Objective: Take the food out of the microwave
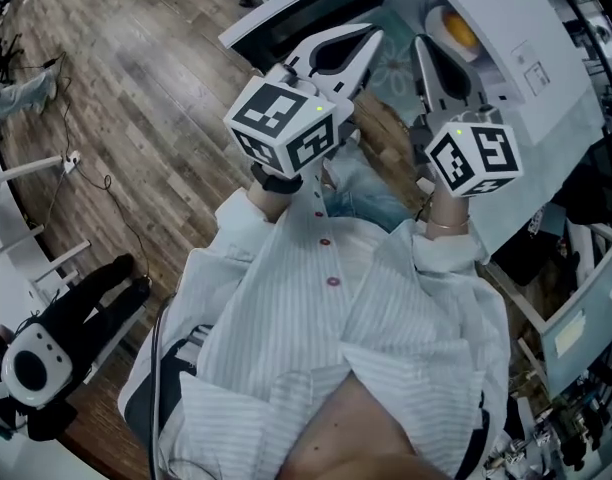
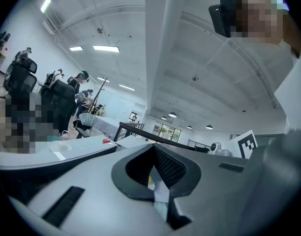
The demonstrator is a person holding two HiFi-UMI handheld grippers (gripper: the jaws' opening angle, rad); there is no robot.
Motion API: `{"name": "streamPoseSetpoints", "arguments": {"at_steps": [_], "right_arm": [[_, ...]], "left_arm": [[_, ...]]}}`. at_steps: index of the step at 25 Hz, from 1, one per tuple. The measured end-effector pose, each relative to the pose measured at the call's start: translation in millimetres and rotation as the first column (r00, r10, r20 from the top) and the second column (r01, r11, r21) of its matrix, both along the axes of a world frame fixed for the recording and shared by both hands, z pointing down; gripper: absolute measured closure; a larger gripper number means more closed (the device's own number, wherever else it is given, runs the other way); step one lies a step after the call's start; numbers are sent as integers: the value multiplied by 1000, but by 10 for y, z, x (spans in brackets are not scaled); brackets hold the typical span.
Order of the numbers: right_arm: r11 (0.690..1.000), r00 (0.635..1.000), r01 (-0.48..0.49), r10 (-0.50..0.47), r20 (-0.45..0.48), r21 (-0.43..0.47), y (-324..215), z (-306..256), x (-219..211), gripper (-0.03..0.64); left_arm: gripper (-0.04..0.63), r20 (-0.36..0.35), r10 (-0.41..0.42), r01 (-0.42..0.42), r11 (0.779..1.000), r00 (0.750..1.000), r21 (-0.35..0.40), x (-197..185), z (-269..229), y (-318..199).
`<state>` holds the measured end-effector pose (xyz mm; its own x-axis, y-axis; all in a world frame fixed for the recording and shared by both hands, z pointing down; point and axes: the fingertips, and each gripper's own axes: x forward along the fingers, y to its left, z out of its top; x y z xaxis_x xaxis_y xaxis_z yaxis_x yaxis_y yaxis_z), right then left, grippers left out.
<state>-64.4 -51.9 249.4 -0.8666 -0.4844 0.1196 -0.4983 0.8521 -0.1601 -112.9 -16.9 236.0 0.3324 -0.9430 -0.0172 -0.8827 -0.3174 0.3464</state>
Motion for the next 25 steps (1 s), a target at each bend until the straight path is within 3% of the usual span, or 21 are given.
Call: {"name": "streamPoseSetpoints", "arguments": {"at_steps": [7, 16, 25], "right_arm": [[997, 997, -74, 74, -1, 0, -549, -54, -5, 584], [983, 983, -181, 182, 15, -42, -1008, 150, 583, 584], [954, 956, -290, 292, 16, -76, -1260, 216, 738, 584]], "left_arm": [[588, -11, 72, -72, 997, 997, 1, -57, -41, -620], [588, -3, 167, -167, 986, 986, -13, 443, 78, -1155], [588, -1, 302, -302, 952, 953, -51, 642, 163, -1548]]}}
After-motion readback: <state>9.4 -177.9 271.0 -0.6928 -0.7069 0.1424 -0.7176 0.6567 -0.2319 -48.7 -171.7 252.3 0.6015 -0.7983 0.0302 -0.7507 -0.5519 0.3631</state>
